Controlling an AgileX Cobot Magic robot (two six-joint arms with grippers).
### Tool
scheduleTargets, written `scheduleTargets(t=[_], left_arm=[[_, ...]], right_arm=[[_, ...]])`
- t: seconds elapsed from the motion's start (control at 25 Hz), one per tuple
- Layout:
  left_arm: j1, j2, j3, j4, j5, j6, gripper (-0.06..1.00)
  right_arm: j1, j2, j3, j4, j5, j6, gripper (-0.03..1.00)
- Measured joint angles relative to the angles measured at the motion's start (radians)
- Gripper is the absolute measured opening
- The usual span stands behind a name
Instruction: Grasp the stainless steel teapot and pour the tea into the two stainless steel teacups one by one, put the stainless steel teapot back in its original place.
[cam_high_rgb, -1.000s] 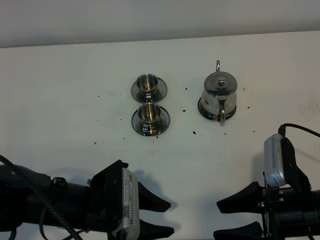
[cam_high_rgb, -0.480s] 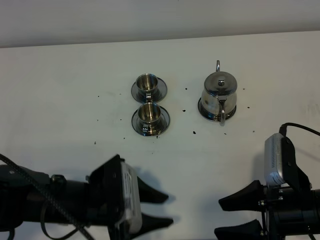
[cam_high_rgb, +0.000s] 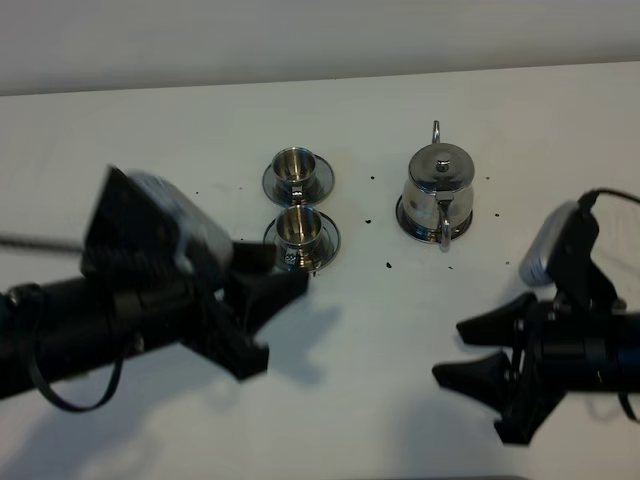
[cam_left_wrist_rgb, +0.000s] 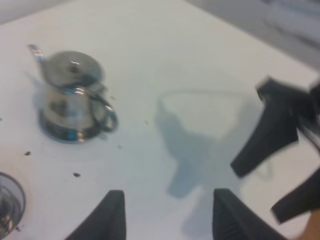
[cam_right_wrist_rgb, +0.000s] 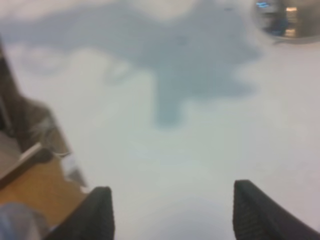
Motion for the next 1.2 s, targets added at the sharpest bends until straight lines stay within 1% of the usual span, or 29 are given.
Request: scheduleTargets(t=[0.04, 0.12, 0.16, 0.24, 0.28, 0.36, 0.4, 0.48, 0.52, 0.6, 0.68, 0.76, 0.84, 0.96, 1.08, 1.2], left_arm=[[0.001, -0.004, -0.014, 0.049, -0.008, -0.076, 0.43], [0.013, -0.005, -0.062, 0.202, 0.015, -0.252, 0.43], [0.028, -0.005, -0.086, 0.277, 0.046, -0.359, 0.43], [0.079, -0.005, -0.159, 0.493, 0.17, -0.603, 0.43], [0.105, -0.005, -0.194, 0.596, 0.233, -0.708, 0.43], [0.159, -0.005, -0.282, 0.855, 0.407, -0.945, 0.43], [0.173, -0.005, -0.322, 0.978, 0.471, -1.049, 0.43], [0.186, -0.006, -0.372, 1.159, 0.601, -1.212, 0.43], [0.188, -0.013, -0.389, 1.267, 0.664, -1.286, 0.43], [0.19, -0.028, -0.392, 1.393, 0.759, -1.391, 0.43], [0.192, -0.063, -0.362, 1.477, 0.824, -1.457, 0.43], [0.192, -0.111, -0.311, 1.51, 0.846, -1.478, 0.43], [0.192, -0.181, -0.236, 1.517, 0.845, -1.484, 0.43], [0.192, -0.294, -0.127, 1.521, 0.82, -1.483, 0.43], [0.192, -0.429, -0.041, 1.521, 0.819, -1.457, 0.43], [0.192, -0.567, 0.019, 1.502, 0.827, -1.448, 0.43]], right_arm=[[0.0, 0.001, -0.023, -0.031, -0.015, 0.049, 0.51], [0.0, 0.001, -0.068, -0.125, -0.035, 0.149, 0.51], [0.0, 0.002, -0.096, -0.176, -0.043, 0.211, 0.51], [0.0, 0.003, -0.148, -0.282, -0.055, 0.345, 0.51], [0.0, 0.003, -0.177, -0.342, -0.06, 0.402, 0.51], [0.0, 0.003, -0.231, -0.453, -0.062, 0.54, 0.51], [0.0, 0.003, -0.26, -0.511, -0.063, 0.598, 0.51], [0.0, 0.003, -0.32, -0.612, -0.061, 0.732, 0.51], [0.0, 0.003, -0.346, -0.667, -0.058, 0.795, 0.51], [0.0, 0.003, -0.411, -0.771, -0.039, 0.9, 0.51], [0.0, 0.003, -0.473, -0.851, -0.006, 0.998, 0.51], [0.0, 0.002, -0.538, -0.905, 0.03, 1.066, 0.51], [0.0, 0.001, -0.59, -0.936, 0.064, 1.103, 0.51], [0.0, 0.0, -0.637, -0.941, 0.101, 1.122, 0.51], [0.0, -0.001, -0.646, -0.946, 0.121, 1.125, 0.51], [0.0, -0.001, -0.647, -0.947, 0.126, 1.125, 0.51]])
